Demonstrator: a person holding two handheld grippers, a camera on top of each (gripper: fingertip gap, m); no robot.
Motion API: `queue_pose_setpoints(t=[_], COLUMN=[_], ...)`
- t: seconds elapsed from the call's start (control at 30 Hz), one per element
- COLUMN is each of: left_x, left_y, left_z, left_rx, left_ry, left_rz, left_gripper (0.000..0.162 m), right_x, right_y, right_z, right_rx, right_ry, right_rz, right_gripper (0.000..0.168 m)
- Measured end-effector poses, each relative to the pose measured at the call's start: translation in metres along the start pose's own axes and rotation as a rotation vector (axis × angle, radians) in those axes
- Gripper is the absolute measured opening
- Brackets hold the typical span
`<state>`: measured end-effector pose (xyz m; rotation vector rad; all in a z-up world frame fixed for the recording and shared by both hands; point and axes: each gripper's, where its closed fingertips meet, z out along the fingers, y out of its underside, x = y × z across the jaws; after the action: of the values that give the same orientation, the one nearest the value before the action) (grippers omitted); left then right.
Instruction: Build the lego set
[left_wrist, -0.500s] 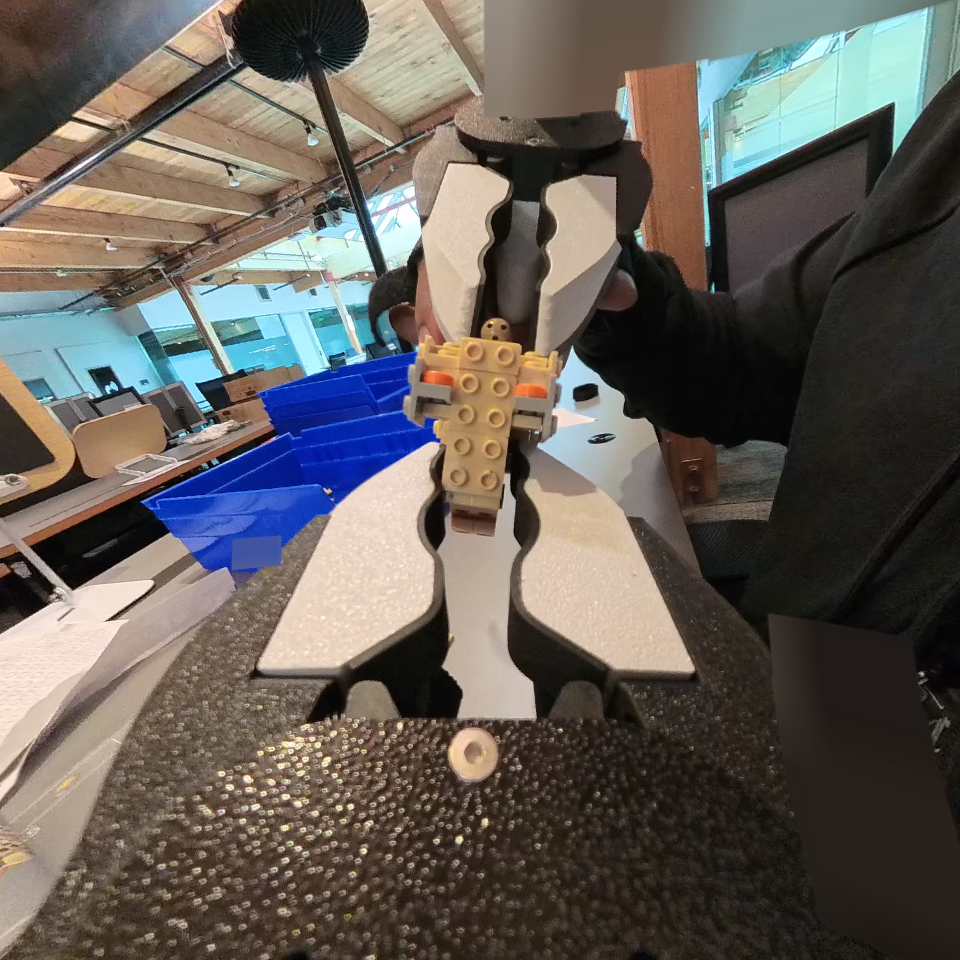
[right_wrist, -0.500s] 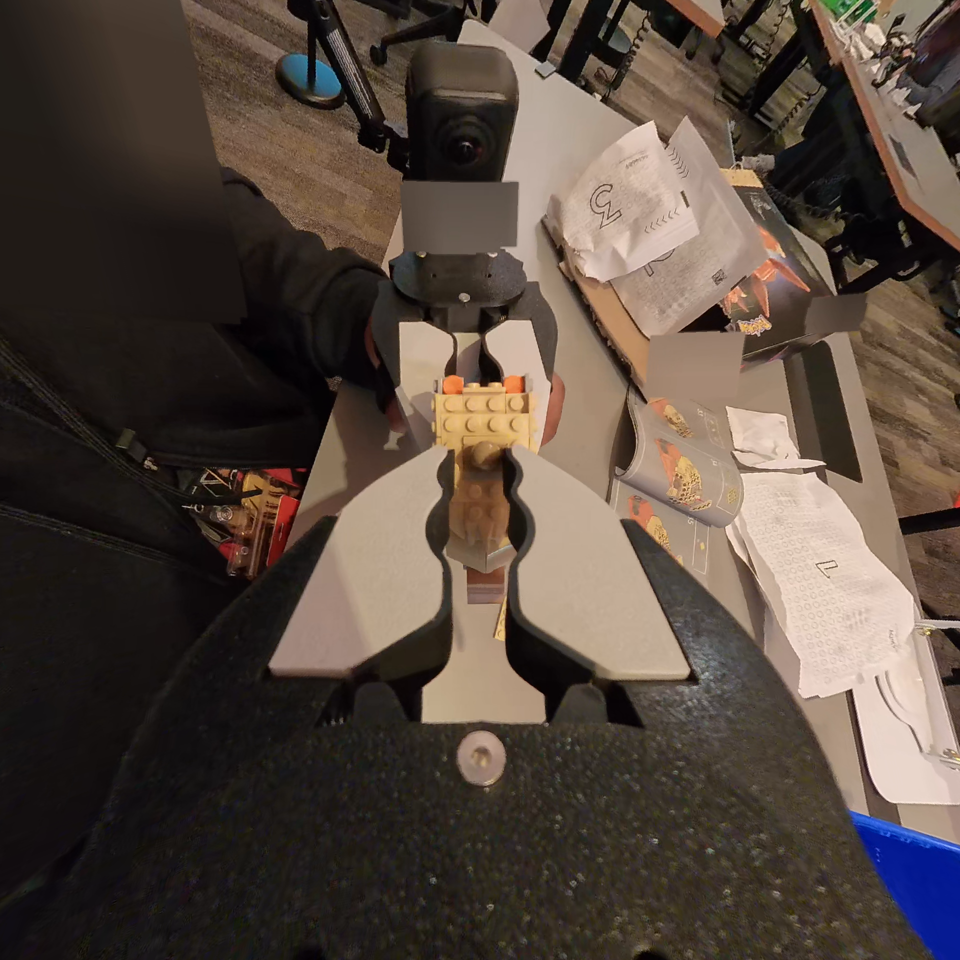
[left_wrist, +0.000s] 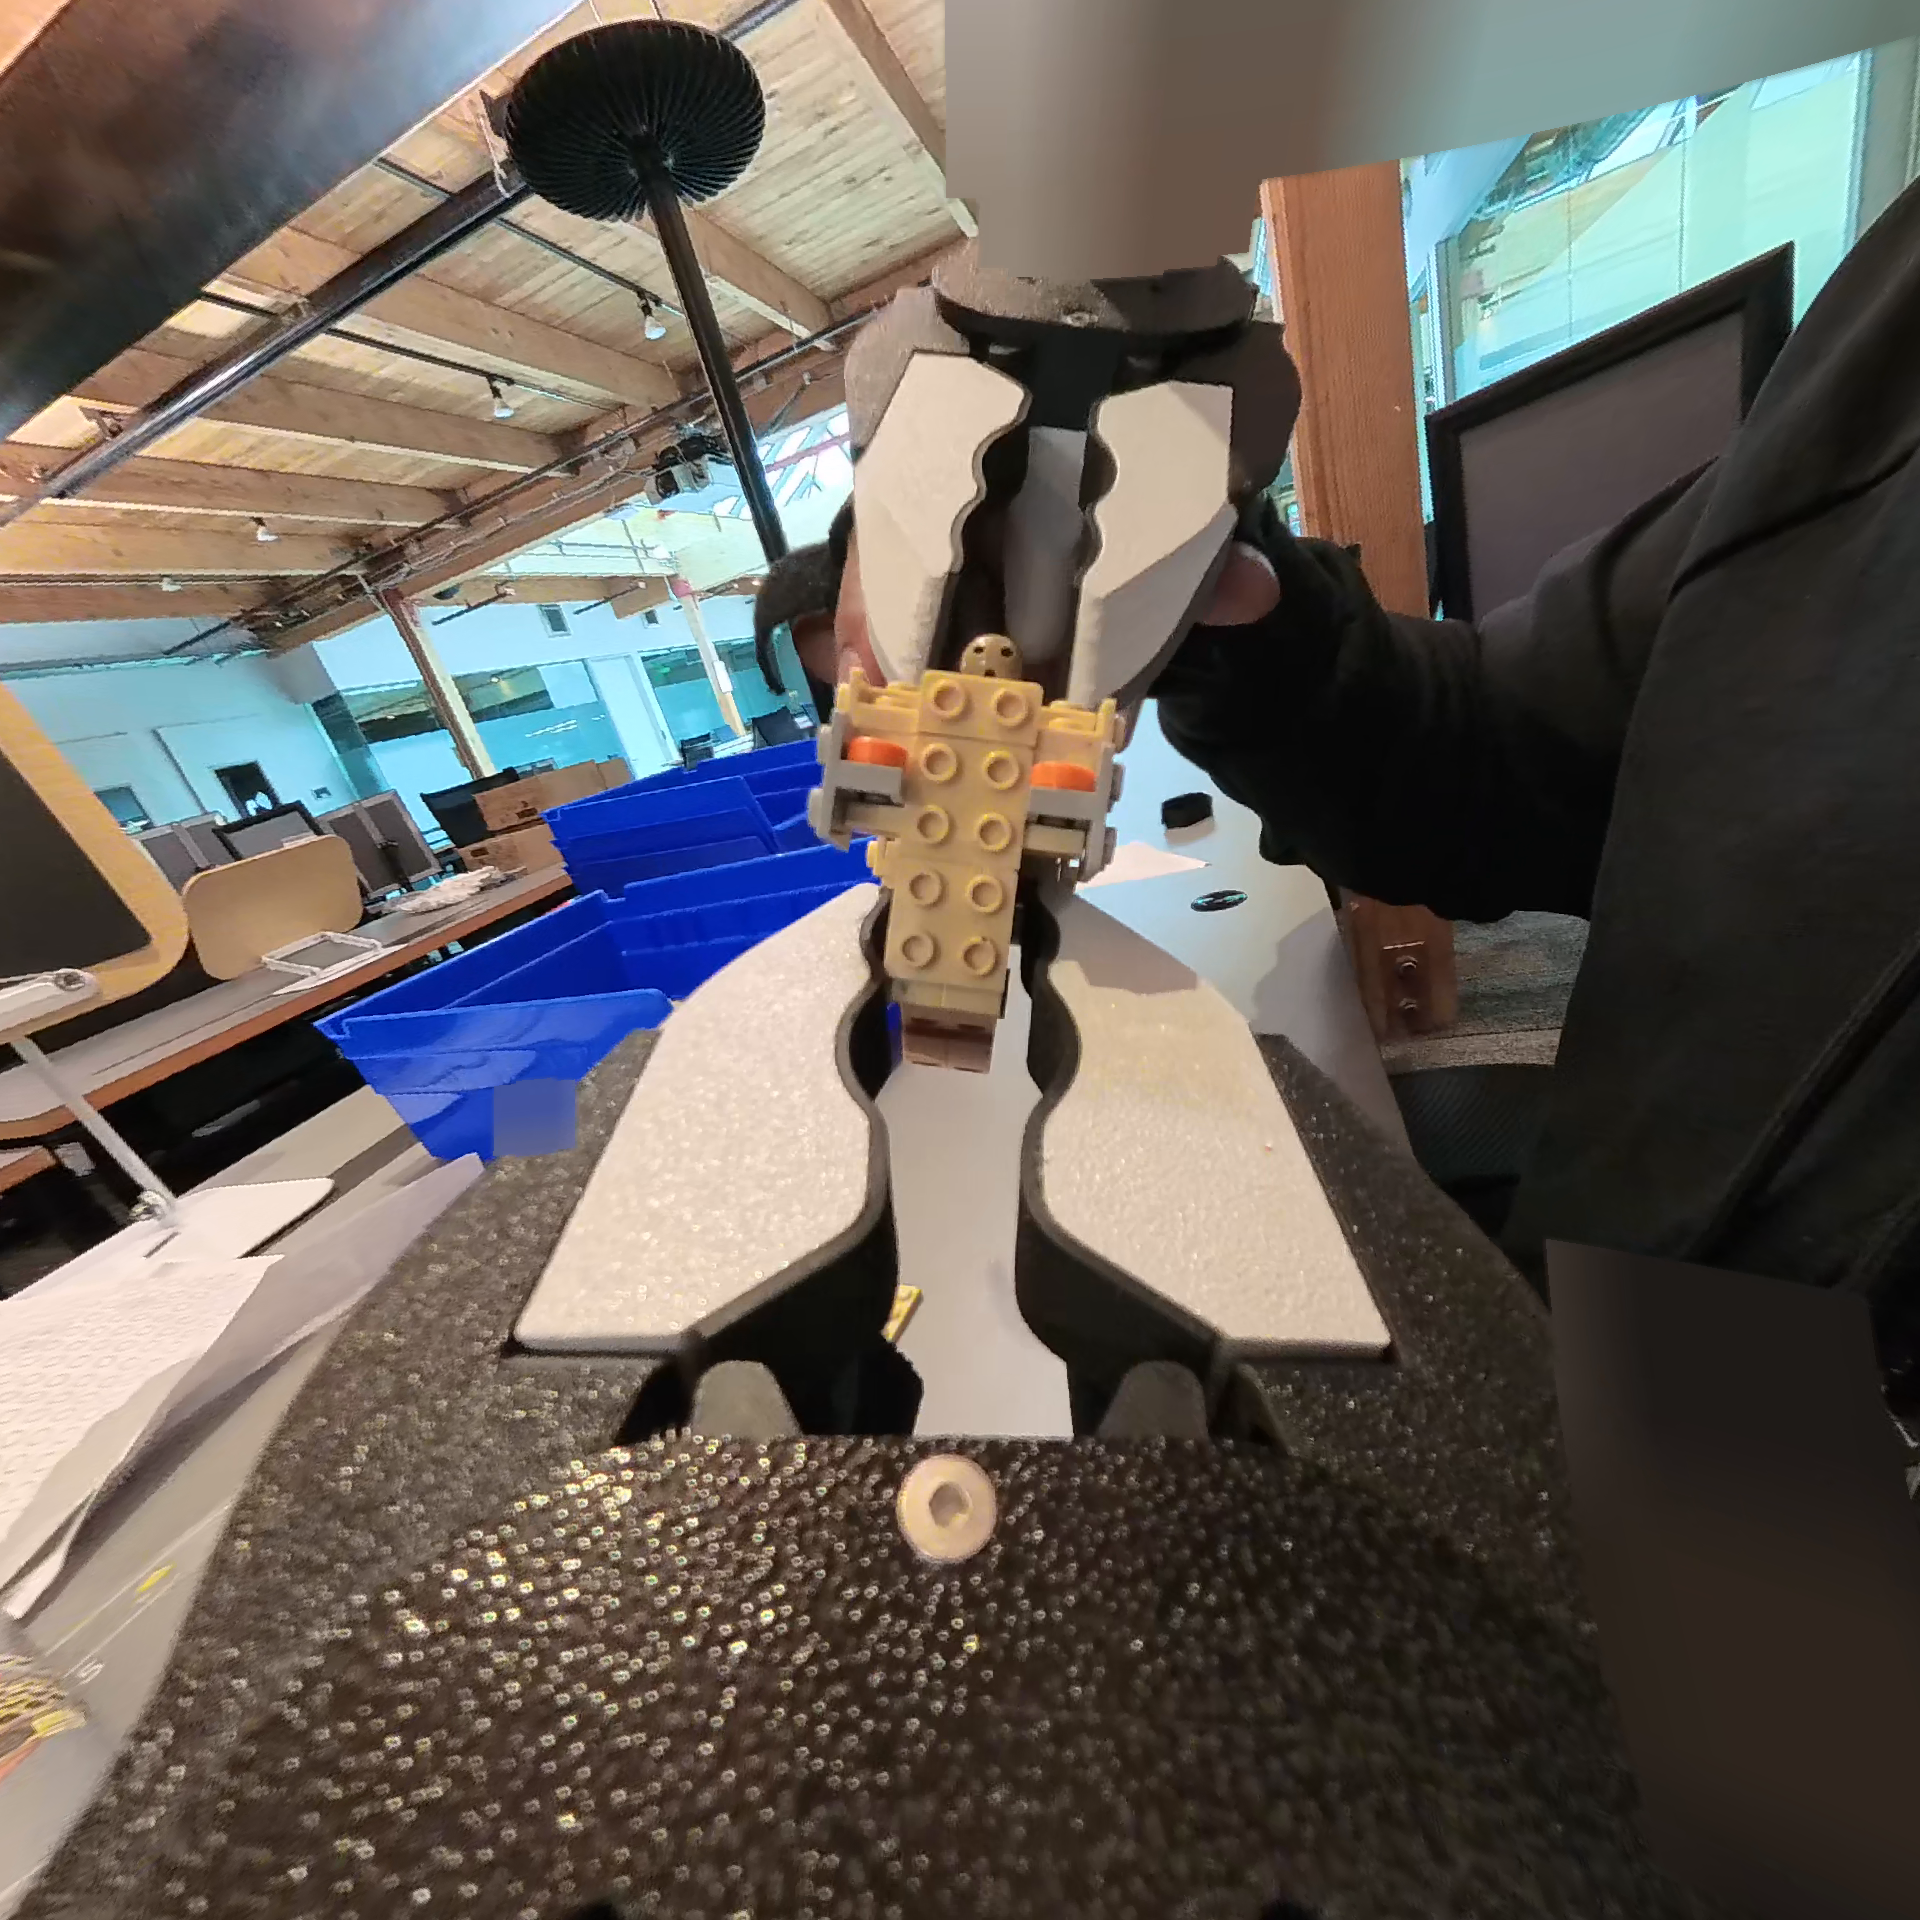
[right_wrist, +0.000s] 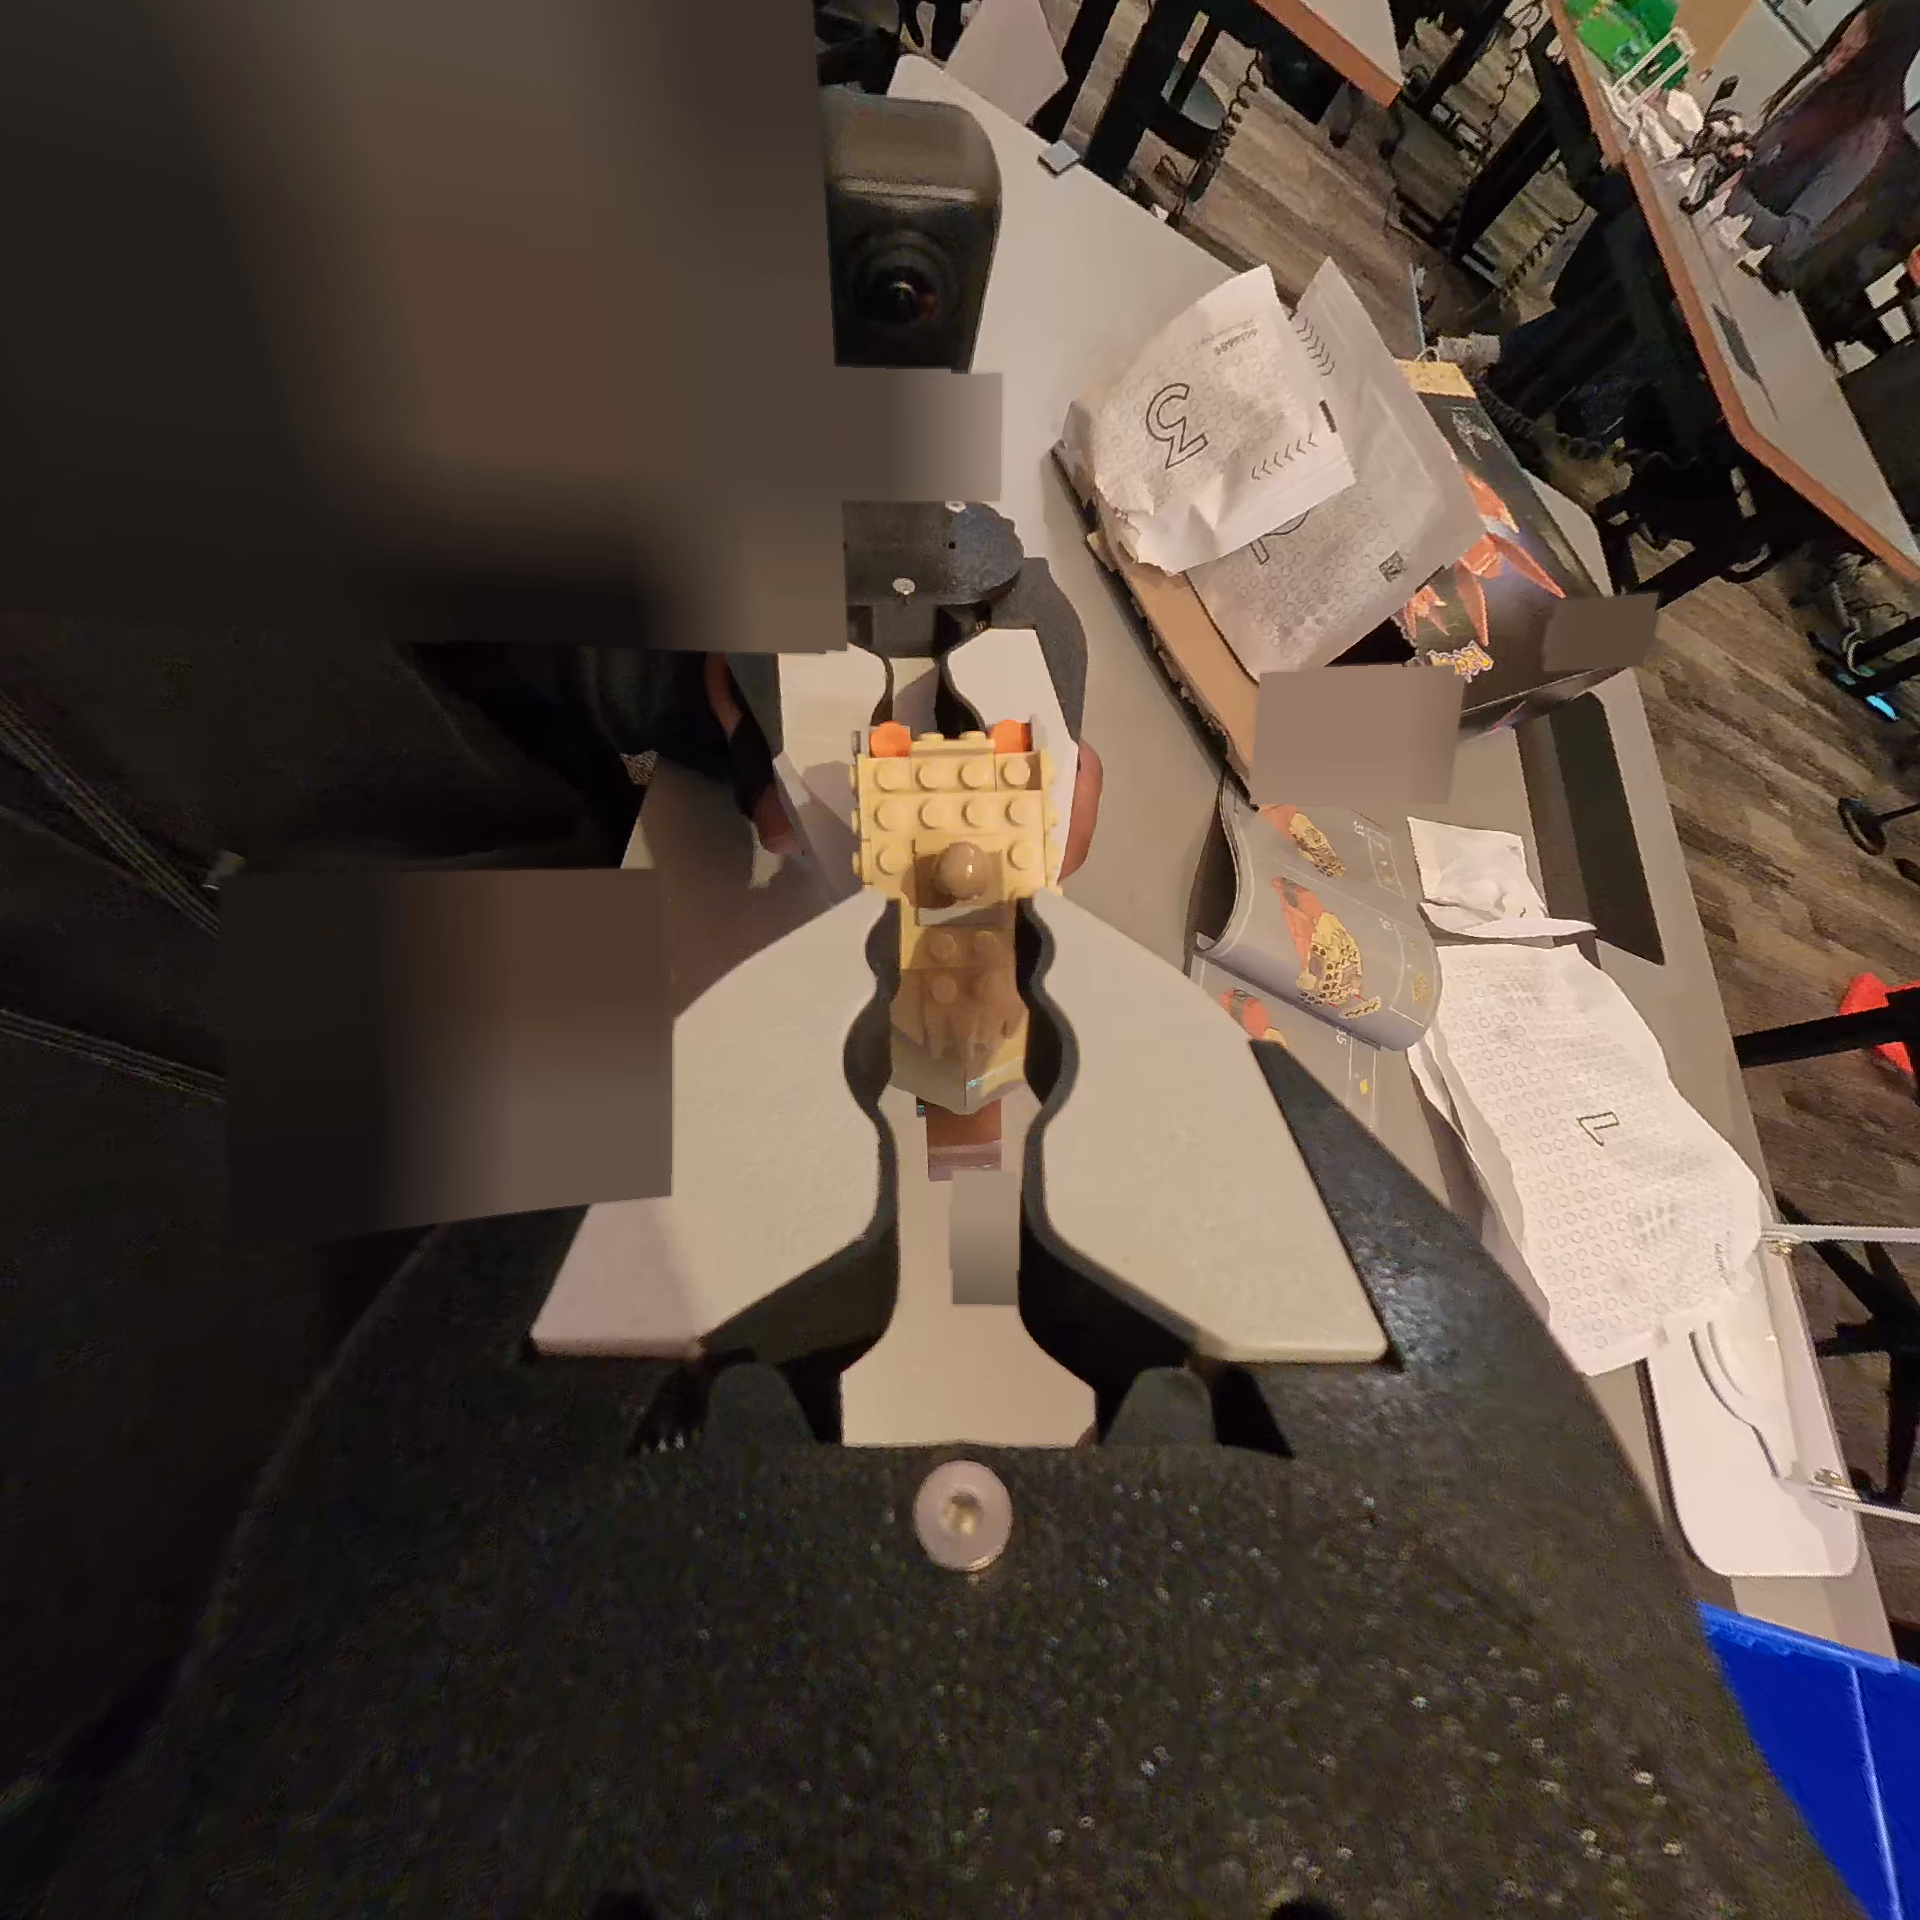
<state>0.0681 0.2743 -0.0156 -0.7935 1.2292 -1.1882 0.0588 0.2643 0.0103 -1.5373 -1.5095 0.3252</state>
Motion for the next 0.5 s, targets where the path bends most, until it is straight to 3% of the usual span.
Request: queue_pose_setpoints(t=[0.23,0.5], left_x=[-0.007,-0.019], left_y=[-0.001,-0.009], left_z=[-0.002,-0.006], left_rx=[-0.004,-0.008], left_ry=[-0.067,-0.242], left_rz=[0.053,0.233], left_gripper=[0.022,0.022], right_x=[0.004,0.007], right_y=[0.000,-0.011], right_z=[0.000,0.000], right_rx=[-0.035,0.024], right_ry=[0.048,0.157], right_rz=[0.056,0.277], right_gripper=[0.025,0.030])
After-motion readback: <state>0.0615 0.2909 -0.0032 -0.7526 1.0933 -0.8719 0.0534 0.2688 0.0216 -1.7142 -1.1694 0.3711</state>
